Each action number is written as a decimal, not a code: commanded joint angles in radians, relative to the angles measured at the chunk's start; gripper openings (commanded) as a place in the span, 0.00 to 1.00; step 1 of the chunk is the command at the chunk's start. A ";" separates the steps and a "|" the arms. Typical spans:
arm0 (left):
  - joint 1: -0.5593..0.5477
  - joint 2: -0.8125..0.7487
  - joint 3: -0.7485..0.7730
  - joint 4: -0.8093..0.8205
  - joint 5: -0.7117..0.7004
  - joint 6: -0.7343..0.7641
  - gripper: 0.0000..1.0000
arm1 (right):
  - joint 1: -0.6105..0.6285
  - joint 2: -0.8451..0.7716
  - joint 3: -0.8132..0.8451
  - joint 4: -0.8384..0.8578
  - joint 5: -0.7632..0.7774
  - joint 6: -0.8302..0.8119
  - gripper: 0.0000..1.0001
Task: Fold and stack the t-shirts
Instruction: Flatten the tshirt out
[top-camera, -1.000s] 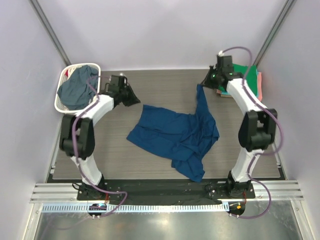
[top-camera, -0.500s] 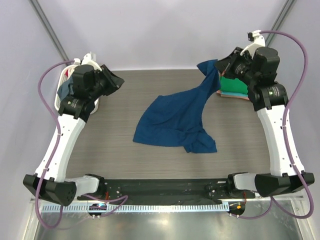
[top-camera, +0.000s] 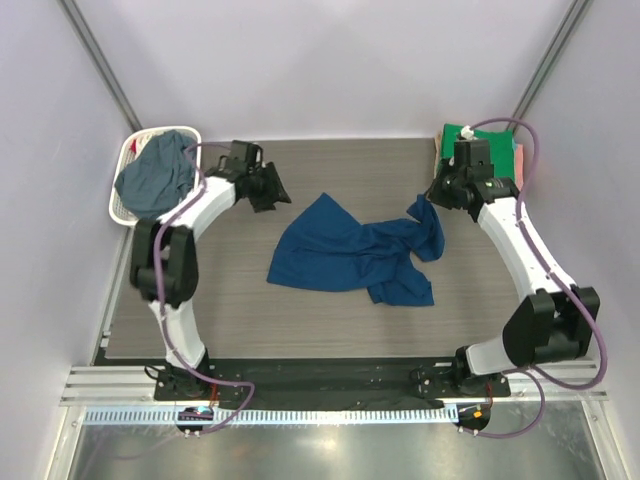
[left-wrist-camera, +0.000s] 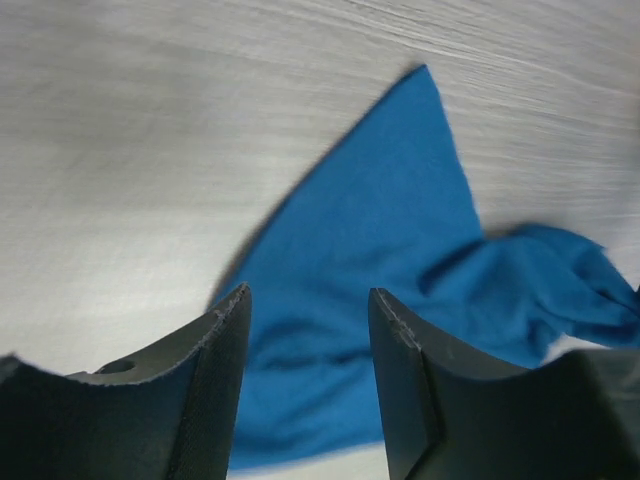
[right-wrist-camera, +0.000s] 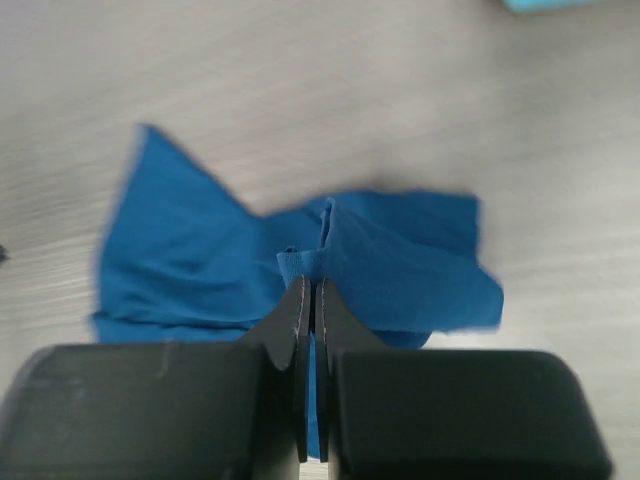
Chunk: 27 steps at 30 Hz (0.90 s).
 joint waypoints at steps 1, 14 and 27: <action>-0.044 0.117 0.164 0.056 0.057 0.053 0.50 | 0.000 0.033 -0.017 0.002 0.140 0.020 0.01; -0.157 0.576 0.668 -0.068 -0.025 0.219 0.57 | 0.000 0.105 -0.079 0.089 0.039 0.023 0.01; -0.292 0.753 0.902 -0.266 -0.383 0.279 0.52 | -0.001 0.086 -0.103 0.103 -0.030 0.023 0.01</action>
